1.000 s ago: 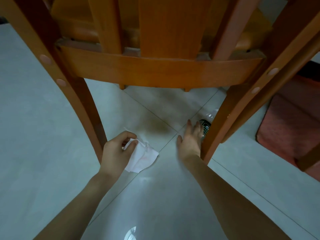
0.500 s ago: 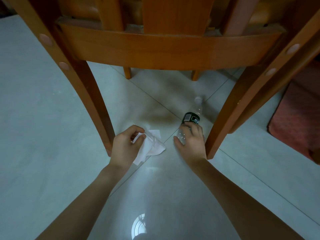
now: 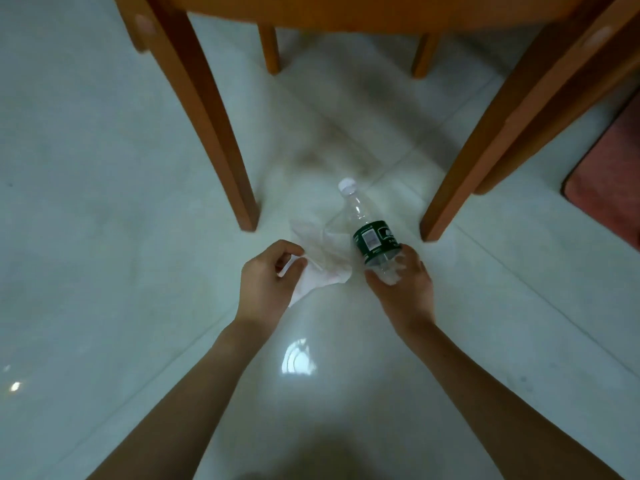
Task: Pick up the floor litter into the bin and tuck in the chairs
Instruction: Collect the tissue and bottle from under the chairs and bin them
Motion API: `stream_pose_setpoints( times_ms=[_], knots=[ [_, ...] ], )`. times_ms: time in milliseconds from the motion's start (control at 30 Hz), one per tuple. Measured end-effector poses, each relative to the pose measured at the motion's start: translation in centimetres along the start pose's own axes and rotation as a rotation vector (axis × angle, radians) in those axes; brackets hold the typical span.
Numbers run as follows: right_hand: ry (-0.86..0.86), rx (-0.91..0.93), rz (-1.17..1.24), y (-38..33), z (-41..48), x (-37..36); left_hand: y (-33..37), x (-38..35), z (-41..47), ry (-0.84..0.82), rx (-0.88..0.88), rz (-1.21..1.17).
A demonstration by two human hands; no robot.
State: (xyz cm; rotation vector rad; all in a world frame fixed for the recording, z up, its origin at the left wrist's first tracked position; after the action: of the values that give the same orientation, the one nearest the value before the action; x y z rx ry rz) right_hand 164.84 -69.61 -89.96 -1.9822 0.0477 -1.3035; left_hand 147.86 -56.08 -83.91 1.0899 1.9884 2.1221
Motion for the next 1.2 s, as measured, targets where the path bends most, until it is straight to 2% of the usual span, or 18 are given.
stream_pose_setpoints(
  times_ms=[133,233,367,500,633,733,967,1200],
  knots=[
    [0.008,-0.073,0.06,-0.8,-6.7,3.4,2.1,3.0,-6.2,-0.023,0.118,0.024],
    [-0.035,-0.11,0.095,-3.7,-12.0,8.8,6.7,6.9,-10.7,-0.031,0.238,0.022],
    [-0.116,-0.119,0.092,-9.9,-18.6,18.4,17.1,12.6,-15.4,-0.052,0.33,-0.019],
    [-0.193,-0.04,0.062,-17.5,-23.8,28.7,28.6,17.9,-18.8,-0.064,0.315,-0.036],
    [-0.177,0.073,0.014,-25.9,-27.5,41.0,41.9,24.5,-21.4,-0.013,0.323,-0.103],
    [-0.187,0.11,0.042,-31.8,-29.9,48.9,50.7,29.1,-22.7,0.005,0.26,-0.137],
    [-0.209,0.305,0.177,-43.1,-33.5,62.2,67.1,38.2,-26.5,0.24,0.108,-0.165],
    [-0.295,0.588,0.214,-52.0,-35.2,66.9,73.1,44.8,-30.9,0.572,0.076,-0.182]
  ],
)
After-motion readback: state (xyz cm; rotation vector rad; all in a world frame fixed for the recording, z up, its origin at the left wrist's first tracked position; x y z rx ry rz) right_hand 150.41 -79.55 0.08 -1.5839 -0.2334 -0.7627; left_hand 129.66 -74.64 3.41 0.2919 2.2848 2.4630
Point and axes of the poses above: each hand's wrist, its own z-axis towards the middle knuckle, its own x-axis out of the back of the hand, y = z × x, the point moved 1 cm from there along z, towards the middle knuckle, and after that the axes turned 11 degrees about -z, right-handed, at the moved point
